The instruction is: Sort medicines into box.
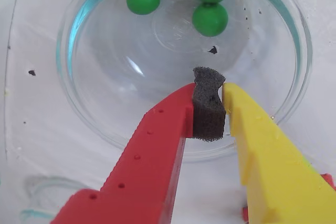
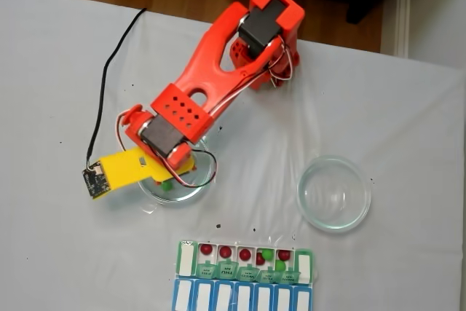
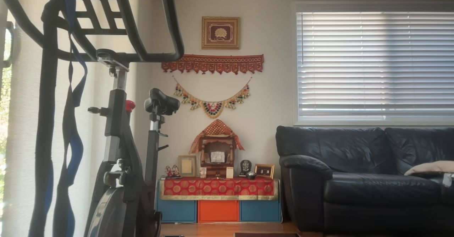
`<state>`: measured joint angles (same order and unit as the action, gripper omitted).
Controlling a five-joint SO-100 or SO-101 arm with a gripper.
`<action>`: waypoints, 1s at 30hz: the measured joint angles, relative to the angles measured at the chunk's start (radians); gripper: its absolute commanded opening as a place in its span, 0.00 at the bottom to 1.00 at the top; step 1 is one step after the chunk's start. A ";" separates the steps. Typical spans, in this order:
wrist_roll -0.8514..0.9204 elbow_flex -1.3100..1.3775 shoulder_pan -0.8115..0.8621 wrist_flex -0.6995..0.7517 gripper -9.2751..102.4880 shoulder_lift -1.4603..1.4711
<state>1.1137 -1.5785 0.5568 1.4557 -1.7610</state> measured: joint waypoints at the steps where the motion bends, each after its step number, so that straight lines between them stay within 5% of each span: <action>1: 0.021 -0.008 0.003 -0.006 0.10 0.000; 18: 0.106 -0.172 -0.002 -0.207 0.10 0.000; 30: 0.152 -0.189 0.029 -0.229 0.23 0.000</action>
<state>1.2655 -1.7671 0.5860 1.2272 -1.7610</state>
